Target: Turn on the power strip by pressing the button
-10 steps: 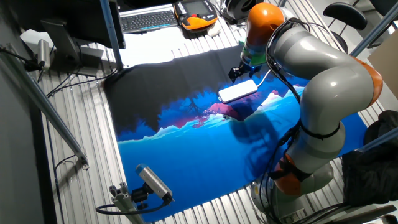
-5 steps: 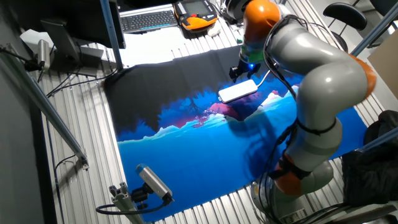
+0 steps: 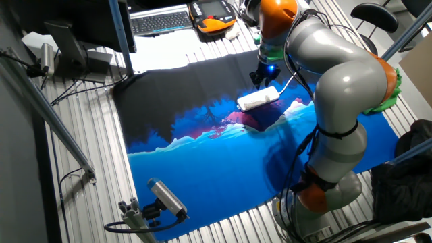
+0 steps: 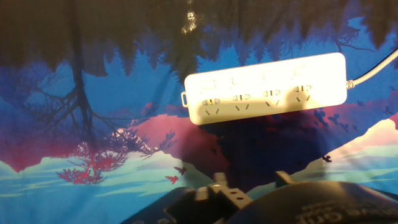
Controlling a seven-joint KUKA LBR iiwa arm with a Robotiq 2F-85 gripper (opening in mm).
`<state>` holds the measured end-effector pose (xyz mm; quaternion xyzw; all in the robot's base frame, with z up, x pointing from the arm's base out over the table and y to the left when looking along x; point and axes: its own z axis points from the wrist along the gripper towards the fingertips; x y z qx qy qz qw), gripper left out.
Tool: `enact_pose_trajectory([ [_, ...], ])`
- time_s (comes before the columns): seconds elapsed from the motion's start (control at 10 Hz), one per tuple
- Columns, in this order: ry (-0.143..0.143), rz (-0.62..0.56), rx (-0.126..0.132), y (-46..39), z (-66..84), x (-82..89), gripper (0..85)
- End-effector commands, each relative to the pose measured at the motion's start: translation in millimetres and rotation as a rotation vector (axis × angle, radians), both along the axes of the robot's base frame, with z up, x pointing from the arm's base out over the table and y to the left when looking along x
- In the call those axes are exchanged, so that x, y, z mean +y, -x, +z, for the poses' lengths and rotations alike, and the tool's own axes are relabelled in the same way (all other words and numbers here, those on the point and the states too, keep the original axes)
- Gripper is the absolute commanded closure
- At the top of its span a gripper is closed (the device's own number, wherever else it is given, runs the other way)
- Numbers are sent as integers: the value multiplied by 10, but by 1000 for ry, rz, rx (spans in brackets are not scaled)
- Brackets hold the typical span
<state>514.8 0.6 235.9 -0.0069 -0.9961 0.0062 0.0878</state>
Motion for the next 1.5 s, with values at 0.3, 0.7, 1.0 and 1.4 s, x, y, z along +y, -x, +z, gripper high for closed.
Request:
enact_pose_trajectory([
  [0.3, 3, -34, -9, -1, -1, 1, 850],
  [0.7, 3, -48, -13, 0, -1, 1, 850],
  [1.0, 6, -46, -14, -1, -1, 3, 850],
  [1.4, 5, -20, -7, -1, -1, 4, 850],
])
